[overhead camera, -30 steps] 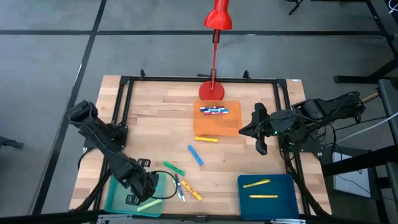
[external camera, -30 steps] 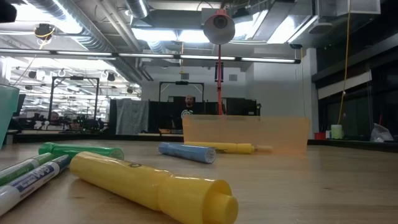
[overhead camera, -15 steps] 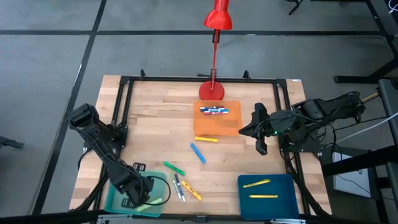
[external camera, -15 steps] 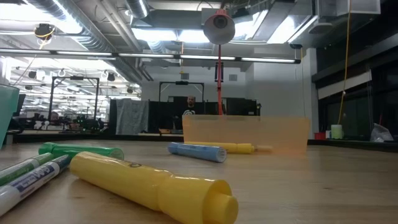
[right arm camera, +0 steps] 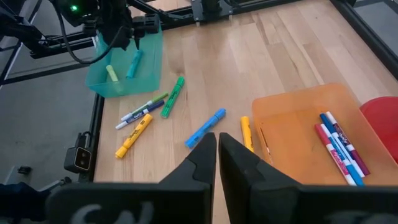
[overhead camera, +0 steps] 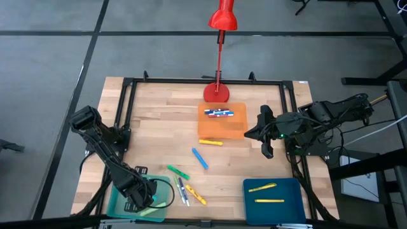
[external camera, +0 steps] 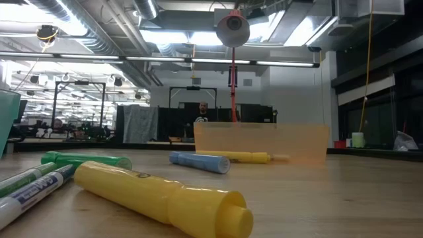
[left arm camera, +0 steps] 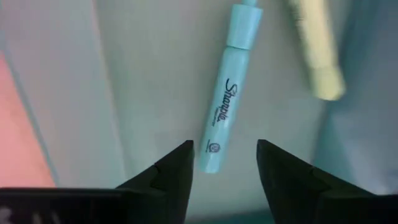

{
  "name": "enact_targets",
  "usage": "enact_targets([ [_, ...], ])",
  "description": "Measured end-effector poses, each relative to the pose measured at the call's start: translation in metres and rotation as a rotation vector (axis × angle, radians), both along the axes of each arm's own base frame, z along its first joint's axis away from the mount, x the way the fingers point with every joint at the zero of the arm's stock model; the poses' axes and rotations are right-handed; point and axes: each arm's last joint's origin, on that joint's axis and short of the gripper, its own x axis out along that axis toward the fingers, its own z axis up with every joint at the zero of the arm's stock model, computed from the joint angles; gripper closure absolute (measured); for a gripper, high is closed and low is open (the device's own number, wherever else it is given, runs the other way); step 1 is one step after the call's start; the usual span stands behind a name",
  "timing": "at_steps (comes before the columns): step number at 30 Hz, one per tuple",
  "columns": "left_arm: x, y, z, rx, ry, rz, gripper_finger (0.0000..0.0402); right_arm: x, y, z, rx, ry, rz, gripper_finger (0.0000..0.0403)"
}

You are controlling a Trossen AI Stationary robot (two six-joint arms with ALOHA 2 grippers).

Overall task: Pick & Place Markers
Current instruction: Put the blue highlighter pen into the green bin

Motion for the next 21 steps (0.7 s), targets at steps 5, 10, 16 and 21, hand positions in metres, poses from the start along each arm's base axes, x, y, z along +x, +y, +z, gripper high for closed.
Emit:
enact_targets([
  [5,0.011,0.0,0.02,-0.091,0.01,-0.066,0.0213,0.0,0.0,0.0,0.0,0.0,0.0,0.0382],
  [10,0.022,0.009,0.047,-0.095,-0.03,-0.084,0.0209,0.0,0.0,0.0,0.0,0.0,0.0,0.0382],
  [16,0.04,0.026,0.071,-0.06,-0.154,-0.095,0.021,0.0,0.0,0.0,0.0,0.0,0.0,0.0382],
  [21,0.062,0.047,0.079,0.058,-0.282,-0.09,0.021,0.0,0.0,0.0,0.0,0.0,0.0,0.0382],
])
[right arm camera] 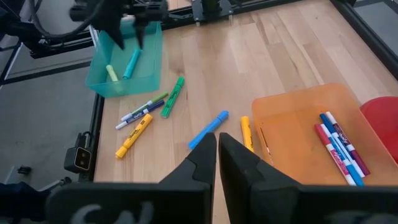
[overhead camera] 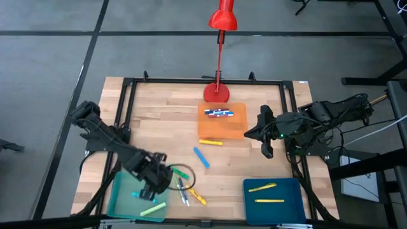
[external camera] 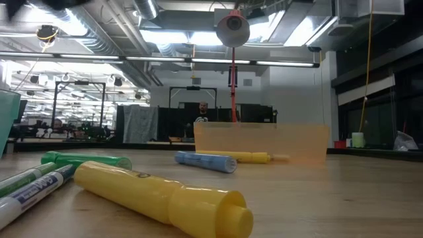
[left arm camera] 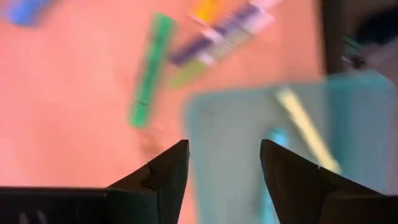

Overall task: Pick & Place Markers
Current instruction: Put the blue highlighter pen into the green bin

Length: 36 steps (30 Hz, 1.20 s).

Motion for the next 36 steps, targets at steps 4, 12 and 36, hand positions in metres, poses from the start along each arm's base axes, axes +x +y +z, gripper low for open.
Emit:
enact_targets([
  [4,0.017,0.025,0.001,0.07,-0.049,0.08,0.021,0.0,0.0,0.0,0.003,0.0,-0.002,0.0382],
  [12,0.048,0.066,0.003,0.085,-0.149,0.028,0.021,0.0,0.0,0.0,0.018,-0.001,-0.012,0.0382],
  [36,0.117,0.106,-0.072,0.182,-0.13,-0.277,0.021,0.0,-0.001,0.0,0.032,-0.007,-0.053,0.0382],
])
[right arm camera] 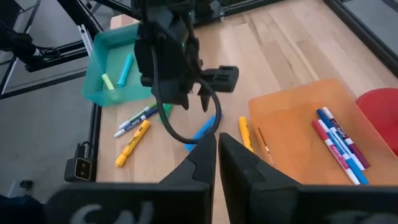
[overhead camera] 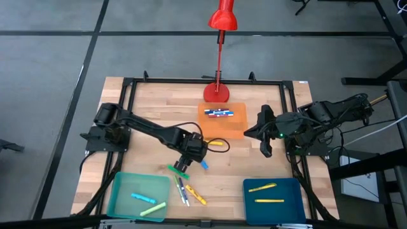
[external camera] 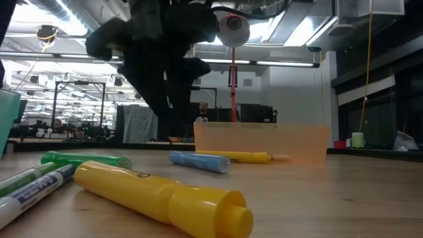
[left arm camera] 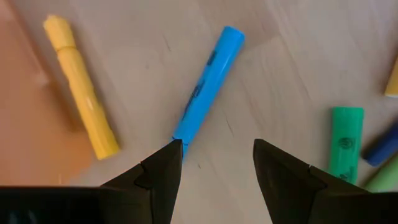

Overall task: Pick & Place Markers
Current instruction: Put the blue highlighter pen into the green bin

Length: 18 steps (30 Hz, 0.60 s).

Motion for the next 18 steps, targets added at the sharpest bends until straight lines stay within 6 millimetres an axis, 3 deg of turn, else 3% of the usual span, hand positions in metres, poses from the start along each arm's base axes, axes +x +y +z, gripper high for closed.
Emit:
enact_targets([
  [8,0.004,0.001,-0.003,0.029,-0.024,-0.083,0.021,0.0,0.0,0.0,-0.001,0.0,0.0,0.0382],
  [18,0.012,0.024,-0.005,0.021,-0.046,-0.102,0.021,0.0,0.0,0.0,-0.013,0.001,0.008,0.0382],
])
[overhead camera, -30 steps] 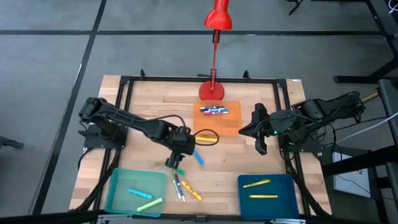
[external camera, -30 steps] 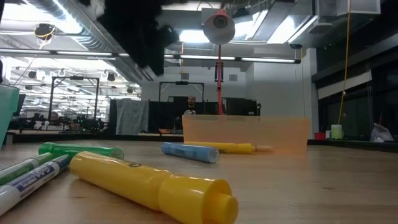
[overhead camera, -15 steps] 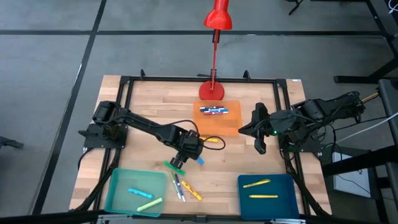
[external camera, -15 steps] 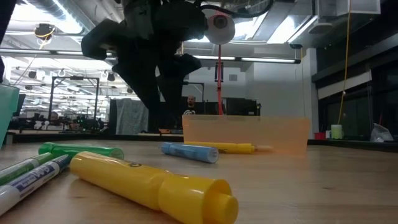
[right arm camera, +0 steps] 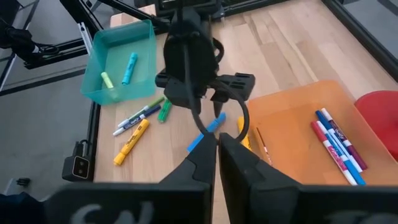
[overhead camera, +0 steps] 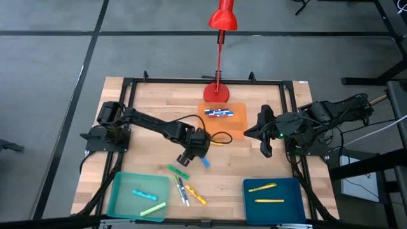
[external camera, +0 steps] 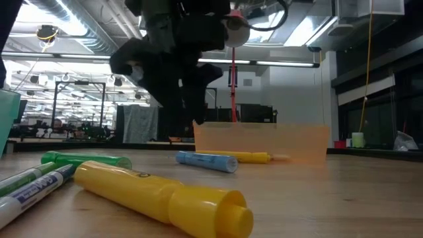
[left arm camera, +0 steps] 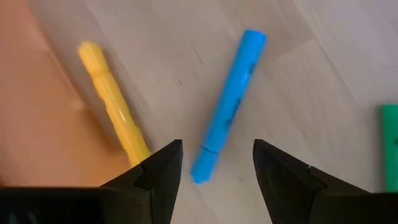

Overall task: Pick & Place Markers
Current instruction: Put the blue highlighter pen into the green bin

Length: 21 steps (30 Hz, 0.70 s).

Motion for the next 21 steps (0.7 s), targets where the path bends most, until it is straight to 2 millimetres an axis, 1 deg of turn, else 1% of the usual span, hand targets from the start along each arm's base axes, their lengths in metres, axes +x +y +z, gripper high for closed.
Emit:
enact_targets([
  [4,0.002,0.0,0.001,0.013,-0.024,-0.041,0.021,0.0,0.0,0.0,0.002,0.0,-0.001,0.0382],
  [10,0.002,-0.014,0.0,0.008,-0.038,-0.086,0.021,0.0,0.0,0.0,0.002,0.001,-0.002,0.0382],
  [12,0.006,-0.018,-0.006,0.013,-0.041,-0.092,0.021,0.0,0.0,0.0,0.002,0.0,-0.002,0.0382],
  [17,0.007,-0.019,-0.029,0.025,0.04,-0.067,0.021,0.0,0.0,0.0,0.003,0.0,-0.003,0.0382],
  [21,0.008,-0.02,-0.037,0.049,0.061,-0.063,0.021,0.0,0.0,0.0,0.004,0.0,-0.004,0.0382],
])
